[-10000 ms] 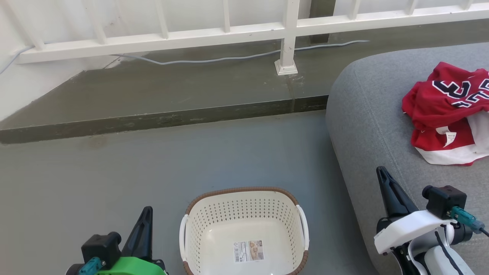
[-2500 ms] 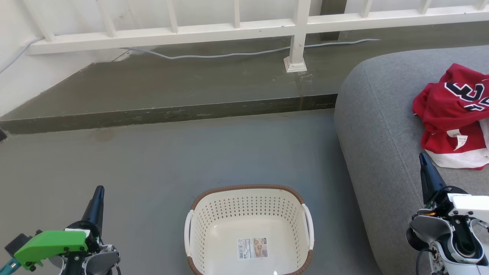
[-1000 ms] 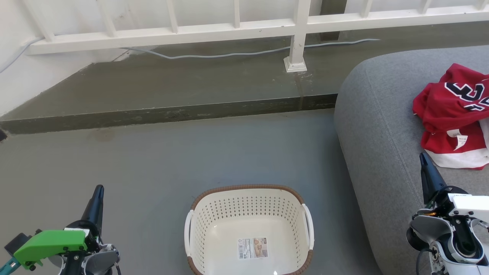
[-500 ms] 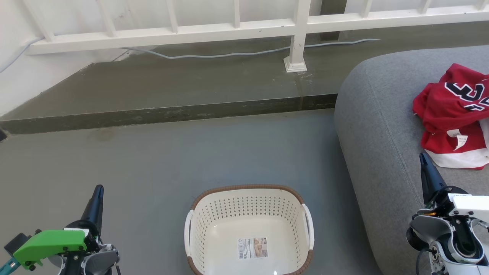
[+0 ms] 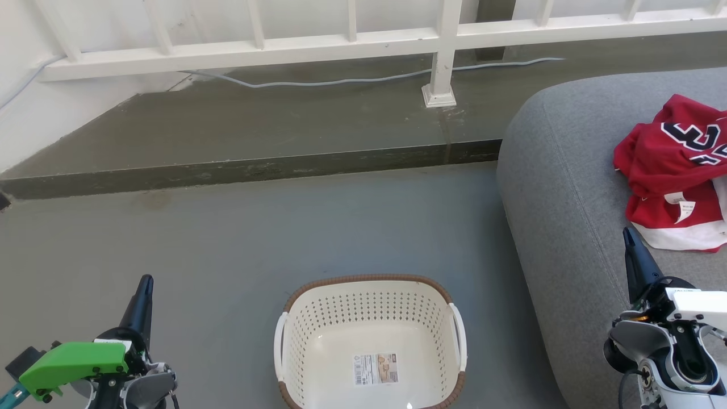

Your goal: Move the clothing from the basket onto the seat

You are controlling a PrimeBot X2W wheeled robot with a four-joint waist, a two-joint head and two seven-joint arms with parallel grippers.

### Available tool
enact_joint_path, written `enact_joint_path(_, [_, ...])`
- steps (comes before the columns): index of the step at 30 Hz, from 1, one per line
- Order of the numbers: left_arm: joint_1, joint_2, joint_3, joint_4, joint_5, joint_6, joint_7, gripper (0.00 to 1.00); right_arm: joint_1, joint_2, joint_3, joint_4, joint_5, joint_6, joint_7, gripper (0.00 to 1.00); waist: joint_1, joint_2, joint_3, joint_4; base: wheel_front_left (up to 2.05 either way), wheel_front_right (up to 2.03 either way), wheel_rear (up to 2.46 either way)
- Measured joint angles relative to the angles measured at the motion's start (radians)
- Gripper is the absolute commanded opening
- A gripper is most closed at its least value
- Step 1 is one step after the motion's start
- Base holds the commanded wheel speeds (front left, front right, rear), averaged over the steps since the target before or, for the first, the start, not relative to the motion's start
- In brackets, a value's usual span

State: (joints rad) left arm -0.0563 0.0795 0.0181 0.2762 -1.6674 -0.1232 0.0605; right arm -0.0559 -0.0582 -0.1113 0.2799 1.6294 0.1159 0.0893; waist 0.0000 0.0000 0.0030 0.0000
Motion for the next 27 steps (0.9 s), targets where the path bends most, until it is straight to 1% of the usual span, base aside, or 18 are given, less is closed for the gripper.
enact_joint_path(27, [0.0,-0.001,0.004,-0.001,0.003,0.0,0.0,0.0,0.0,0.001,-0.001,0.0,0.0,0.0,0.001,0.0,0.0,0.0,0.0,0.0,0.0,0.0,0.0])
